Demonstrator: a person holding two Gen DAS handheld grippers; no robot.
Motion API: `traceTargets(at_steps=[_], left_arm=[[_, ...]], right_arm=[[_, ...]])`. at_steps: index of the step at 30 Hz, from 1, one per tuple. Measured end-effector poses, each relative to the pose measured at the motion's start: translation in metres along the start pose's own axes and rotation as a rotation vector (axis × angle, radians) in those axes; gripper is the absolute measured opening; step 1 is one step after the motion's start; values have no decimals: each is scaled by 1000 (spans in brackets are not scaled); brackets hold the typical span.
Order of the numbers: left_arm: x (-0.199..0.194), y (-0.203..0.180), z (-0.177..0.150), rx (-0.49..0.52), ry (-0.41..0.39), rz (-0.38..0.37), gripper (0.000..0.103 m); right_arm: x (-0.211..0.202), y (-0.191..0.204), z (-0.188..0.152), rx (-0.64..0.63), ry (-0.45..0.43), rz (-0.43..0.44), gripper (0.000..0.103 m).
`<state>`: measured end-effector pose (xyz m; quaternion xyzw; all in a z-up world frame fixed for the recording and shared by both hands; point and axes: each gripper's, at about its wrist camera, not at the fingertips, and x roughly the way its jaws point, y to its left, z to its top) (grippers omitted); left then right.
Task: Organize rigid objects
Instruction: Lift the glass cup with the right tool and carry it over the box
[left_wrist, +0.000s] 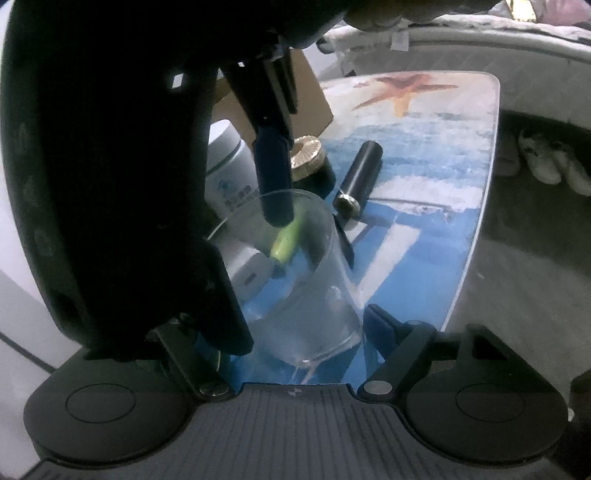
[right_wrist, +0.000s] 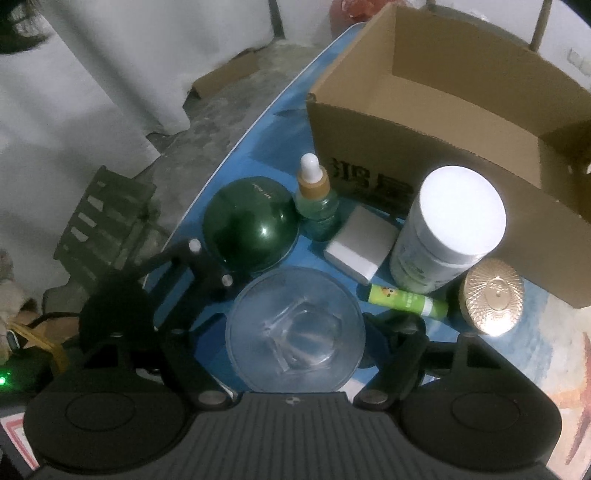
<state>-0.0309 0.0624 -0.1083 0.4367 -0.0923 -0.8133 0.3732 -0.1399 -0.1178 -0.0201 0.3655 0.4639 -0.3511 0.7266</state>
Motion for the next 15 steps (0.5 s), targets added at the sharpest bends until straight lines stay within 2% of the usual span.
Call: traceTargets(at_steps=[15], left_arm=[[-4, 7, 5, -51, 3, -16, 74]], right_arm=[[1, -4, -3, 0, -19, 35, 81]])
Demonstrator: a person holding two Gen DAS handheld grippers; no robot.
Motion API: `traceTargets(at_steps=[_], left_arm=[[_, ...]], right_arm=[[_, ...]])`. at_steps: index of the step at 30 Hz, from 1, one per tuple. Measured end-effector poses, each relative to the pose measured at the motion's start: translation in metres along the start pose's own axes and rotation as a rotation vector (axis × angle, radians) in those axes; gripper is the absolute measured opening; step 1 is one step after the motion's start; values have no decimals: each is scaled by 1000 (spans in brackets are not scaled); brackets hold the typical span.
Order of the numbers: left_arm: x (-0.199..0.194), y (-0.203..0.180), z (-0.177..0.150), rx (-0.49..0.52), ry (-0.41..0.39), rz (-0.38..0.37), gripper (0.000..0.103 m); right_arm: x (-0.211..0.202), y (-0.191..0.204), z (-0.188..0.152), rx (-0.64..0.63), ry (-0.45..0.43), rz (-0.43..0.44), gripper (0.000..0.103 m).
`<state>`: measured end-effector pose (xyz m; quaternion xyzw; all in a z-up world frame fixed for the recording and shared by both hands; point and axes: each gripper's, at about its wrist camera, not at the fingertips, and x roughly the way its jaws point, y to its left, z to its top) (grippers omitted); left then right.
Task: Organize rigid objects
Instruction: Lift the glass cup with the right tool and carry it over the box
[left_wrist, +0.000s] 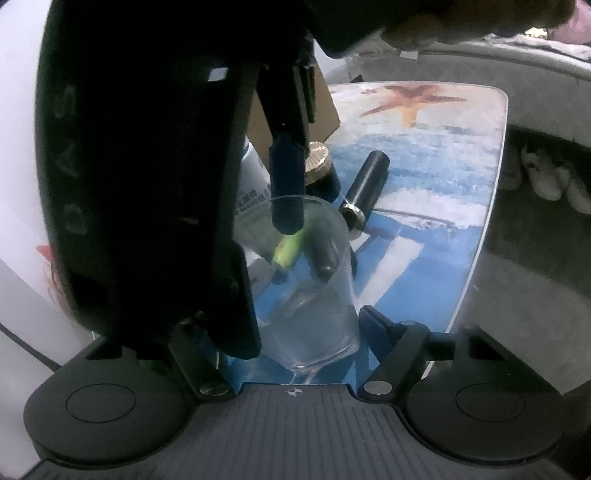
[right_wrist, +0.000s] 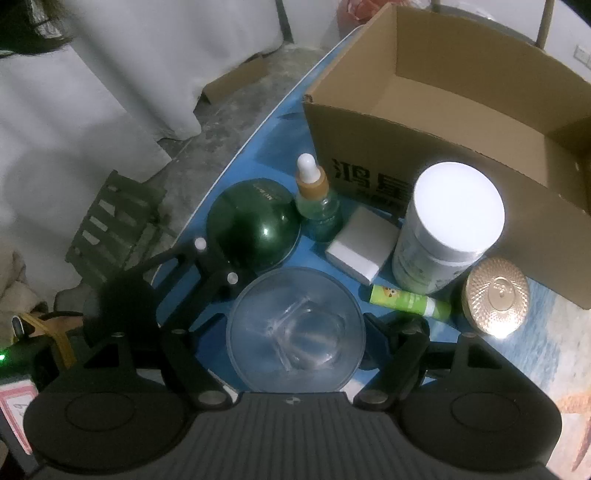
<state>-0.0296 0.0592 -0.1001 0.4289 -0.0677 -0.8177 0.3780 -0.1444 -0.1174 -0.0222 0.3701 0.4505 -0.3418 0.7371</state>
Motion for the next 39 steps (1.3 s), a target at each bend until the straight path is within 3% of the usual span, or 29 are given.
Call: traceTargets(at_steps=[11, 20, 26, 31, 35, 39], left_arm=[[-15, 9, 10, -23, -9, 18, 72], [-61, 42, 32, -48, -7, 45, 71], [-99, 89, 70, -61, -32, 81, 71], [-111, 145, 115, -94, -65, 132, 71], [-93, 181, 146, -123, -89, 164, 71], [-53, 201, 171, -154, -51, 178, 71]], right_arm=[[-16, 5, 3, -3, -26, 6, 81], [-60, 38, 26, -7, -64, 12, 81], [-116, 62, 68, -15, -125, -11, 81], [-160, 56, 119, -35, -212, -25, 81], [-171, 31, 154, -55, -252, -26, 81], [-156, -10, 185, -65, -247, 0, 81]])
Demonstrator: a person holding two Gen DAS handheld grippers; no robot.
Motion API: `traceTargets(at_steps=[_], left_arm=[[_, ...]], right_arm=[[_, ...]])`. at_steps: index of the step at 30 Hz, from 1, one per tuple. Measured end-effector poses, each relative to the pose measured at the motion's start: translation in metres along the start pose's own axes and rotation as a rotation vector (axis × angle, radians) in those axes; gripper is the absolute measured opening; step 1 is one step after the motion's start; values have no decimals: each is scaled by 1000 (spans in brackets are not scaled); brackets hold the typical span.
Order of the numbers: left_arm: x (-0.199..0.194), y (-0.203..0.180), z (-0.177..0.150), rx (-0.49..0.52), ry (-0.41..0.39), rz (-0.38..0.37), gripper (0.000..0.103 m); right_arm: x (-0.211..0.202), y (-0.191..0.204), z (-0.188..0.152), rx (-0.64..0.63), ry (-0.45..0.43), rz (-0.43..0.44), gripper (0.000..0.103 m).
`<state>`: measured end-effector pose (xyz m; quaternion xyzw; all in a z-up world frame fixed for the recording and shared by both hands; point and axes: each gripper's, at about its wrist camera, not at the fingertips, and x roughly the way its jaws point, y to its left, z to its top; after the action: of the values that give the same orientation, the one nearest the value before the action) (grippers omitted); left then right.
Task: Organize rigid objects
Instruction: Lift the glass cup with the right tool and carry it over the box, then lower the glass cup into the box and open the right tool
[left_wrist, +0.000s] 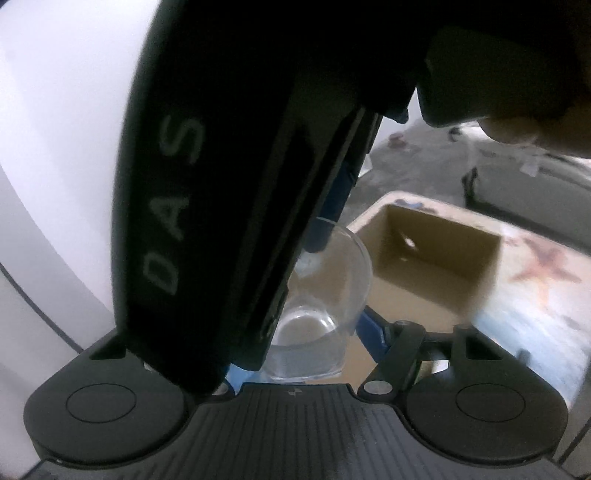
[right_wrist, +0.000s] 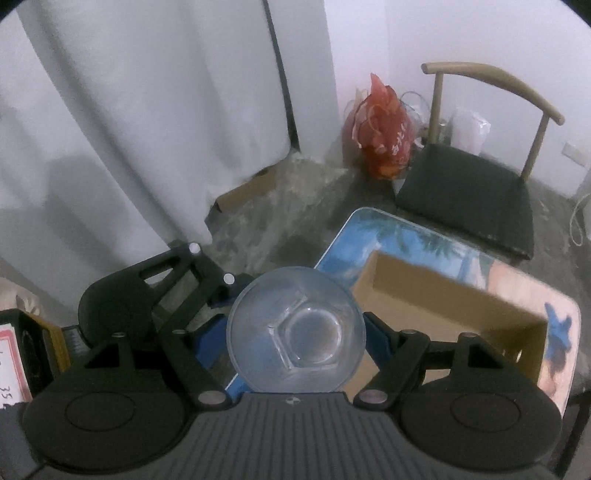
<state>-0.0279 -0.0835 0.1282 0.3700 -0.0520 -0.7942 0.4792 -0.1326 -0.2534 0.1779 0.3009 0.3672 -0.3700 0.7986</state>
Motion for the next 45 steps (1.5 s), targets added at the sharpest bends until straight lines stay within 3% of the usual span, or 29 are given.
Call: traceTargets(at_steps=[11, 20, 30, 36, 45], left_arm=[[144, -16, 26, -30, 206, 11, 71], [221, -23, 21, 16, 368, 17, 71], [253, -36, 8, 128, 466, 32, 75], [257, -40, 4, 197, 464, 52, 81], [258, -37, 2, 205, 466, 54, 85]], right_arm=[[91, -119, 9, 41, 69, 130, 80], [155, -172, 4, 106, 121, 251, 80], [198, -192, -7, 207, 180, 330, 80], [212, -194, -6, 223, 198, 293, 80], [218, -192, -15, 233, 223, 256, 80]])
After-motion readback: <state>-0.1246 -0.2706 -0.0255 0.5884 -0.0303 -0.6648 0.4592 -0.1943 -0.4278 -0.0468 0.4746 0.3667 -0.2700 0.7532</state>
